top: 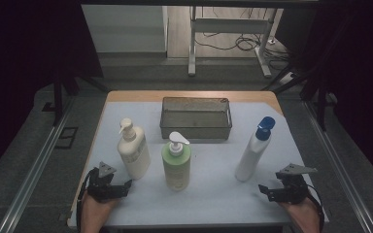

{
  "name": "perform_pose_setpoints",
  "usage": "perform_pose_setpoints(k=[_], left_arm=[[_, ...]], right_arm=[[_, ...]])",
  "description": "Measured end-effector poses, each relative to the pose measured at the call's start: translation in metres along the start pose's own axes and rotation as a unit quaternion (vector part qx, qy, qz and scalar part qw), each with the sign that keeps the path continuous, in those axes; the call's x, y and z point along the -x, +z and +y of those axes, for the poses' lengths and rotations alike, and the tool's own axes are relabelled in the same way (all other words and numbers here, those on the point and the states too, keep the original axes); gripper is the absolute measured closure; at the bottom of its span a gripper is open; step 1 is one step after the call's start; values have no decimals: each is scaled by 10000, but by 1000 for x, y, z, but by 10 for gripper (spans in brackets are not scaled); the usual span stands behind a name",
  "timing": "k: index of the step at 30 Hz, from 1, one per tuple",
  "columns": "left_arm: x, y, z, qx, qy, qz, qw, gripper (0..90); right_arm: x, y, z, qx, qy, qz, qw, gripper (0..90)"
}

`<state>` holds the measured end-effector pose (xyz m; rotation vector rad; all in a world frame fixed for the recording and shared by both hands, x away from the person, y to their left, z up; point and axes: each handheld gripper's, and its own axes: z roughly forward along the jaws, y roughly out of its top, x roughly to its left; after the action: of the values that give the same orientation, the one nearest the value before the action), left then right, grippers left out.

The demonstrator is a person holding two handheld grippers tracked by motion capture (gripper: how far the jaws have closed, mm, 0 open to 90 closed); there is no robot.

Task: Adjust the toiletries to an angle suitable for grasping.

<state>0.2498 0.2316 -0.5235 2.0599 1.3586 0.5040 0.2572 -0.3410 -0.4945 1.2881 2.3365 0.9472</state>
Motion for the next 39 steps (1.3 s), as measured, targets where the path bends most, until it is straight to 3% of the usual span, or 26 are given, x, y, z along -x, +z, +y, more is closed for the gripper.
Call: perform_pose_setpoints(k=[6, 14, 22, 23, 29, 39], left_arm=[[0, 0, 0, 2, 1, 3, 10000, 109], [0, 0, 0, 2, 1, 3, 10000, 108], [0, 0, 0, 3, 2, 3, 10000, 109], [0, 0, 0, 3, 0, 2, 10000, 109], [0, 0, 0, 3, 2, 3, 10000, 109], [0, 0, 0, 3, 3, 3, 10000, 108]], right_arm=[[-6, 4, 4, -184, -4, 77, 9998, 6], [-7, -1, 10, 31, -107, 47, 9999, 0], [-19, -1, 16, 57, -19, 577, 9983, 5], [-24, -2, 19, 48, -32, 668, 9977, 101], [-36, -5, 25, 193, -53, 908, 9957, 409], [-56, -7, 32, 658, -273, 823, 9941, 690]])
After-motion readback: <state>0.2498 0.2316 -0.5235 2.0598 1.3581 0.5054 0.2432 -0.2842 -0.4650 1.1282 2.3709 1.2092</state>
